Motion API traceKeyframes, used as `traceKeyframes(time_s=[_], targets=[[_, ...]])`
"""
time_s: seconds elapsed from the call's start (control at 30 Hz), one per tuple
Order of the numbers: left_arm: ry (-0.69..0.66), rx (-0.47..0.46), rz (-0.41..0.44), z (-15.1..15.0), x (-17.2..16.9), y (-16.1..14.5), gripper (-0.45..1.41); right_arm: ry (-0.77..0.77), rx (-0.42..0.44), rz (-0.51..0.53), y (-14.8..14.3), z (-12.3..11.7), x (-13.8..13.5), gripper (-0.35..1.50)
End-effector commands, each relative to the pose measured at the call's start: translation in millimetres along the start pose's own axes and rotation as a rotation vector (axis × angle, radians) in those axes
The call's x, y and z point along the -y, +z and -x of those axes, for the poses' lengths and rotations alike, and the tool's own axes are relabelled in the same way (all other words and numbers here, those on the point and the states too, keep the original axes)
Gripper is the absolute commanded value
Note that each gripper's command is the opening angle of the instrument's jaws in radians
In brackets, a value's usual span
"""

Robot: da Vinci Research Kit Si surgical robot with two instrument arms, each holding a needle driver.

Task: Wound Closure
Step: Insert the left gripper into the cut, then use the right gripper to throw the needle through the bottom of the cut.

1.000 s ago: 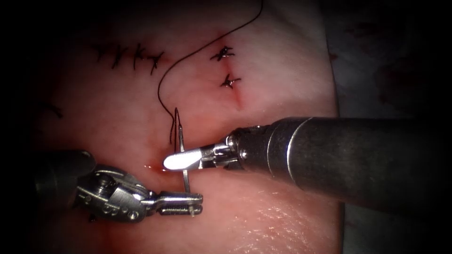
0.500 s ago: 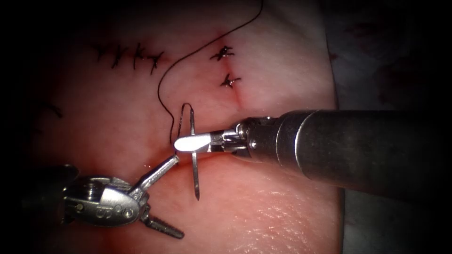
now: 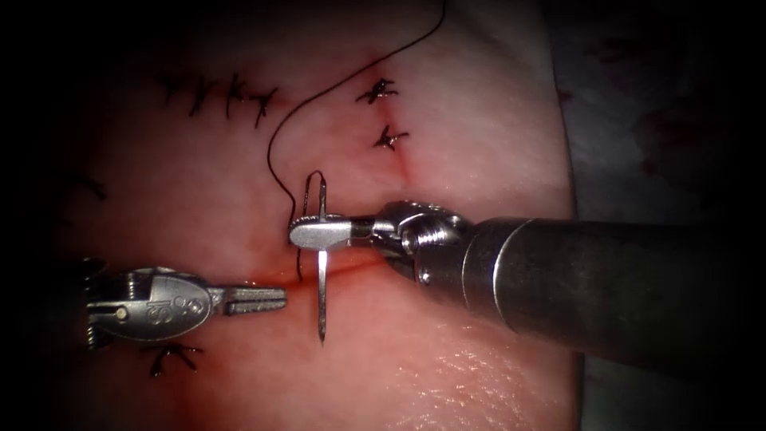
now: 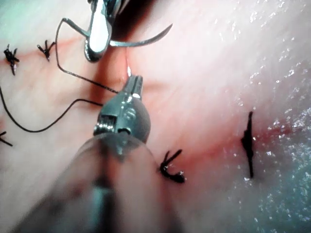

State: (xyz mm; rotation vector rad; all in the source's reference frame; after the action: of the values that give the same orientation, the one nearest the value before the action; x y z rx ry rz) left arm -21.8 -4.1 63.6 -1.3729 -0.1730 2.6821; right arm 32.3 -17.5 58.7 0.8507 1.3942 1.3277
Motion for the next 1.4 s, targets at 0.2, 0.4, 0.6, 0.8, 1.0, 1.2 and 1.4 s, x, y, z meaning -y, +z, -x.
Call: traceKeyframes(time_s=[0.2, 0.4, 0.6, 0.8, 1.0, 1.2, 1.4], targets=[[-0.055, 0.181, 0.113, 5.2, -0.1, 4.5, -0.45, -0.053, 0.000, -0.001, 1.0, 0.1, -0.3, -0.35], [-0.093, 0.224, 0.134, 7.4, 1.4, 5.8, -0.45, -0.099, -0.002, -0.003, 1.0, 0.5, -0.4, -0.35], [-0.109, 0.274, 0.129, 8.2, 2.5, 6.2, -0.45, -0.162, 0.001, -0.001, 0.9, 1.2, -0.9, -0.35], [-0.121, 0.373, 0.194, 8.8, 1.9, 6.9, -0.45, -0.236, -0.002, 0.008, 0.8, 0.9, -1.7, -0.35], [-0.191, 0.445, 0.239, 9.0, 1.3, 7.2, -0.45, -0.379, -0.009, 0.025, 1.3, 0.1, -2.7, -0.35], [-0.246, 0.449, 0.248, 8.7, 1.0, 7.2, -0.03, -0.500, -0.043, 0.046, 2.5, -0.4, -3.7, -0.35], [-0.291, 0.452, 0.237, 8.7, 0.8, 7.1, 0.00, -0.684, -0.057, 0.071, 3.6, -0.2, -3.6, -0.35]])
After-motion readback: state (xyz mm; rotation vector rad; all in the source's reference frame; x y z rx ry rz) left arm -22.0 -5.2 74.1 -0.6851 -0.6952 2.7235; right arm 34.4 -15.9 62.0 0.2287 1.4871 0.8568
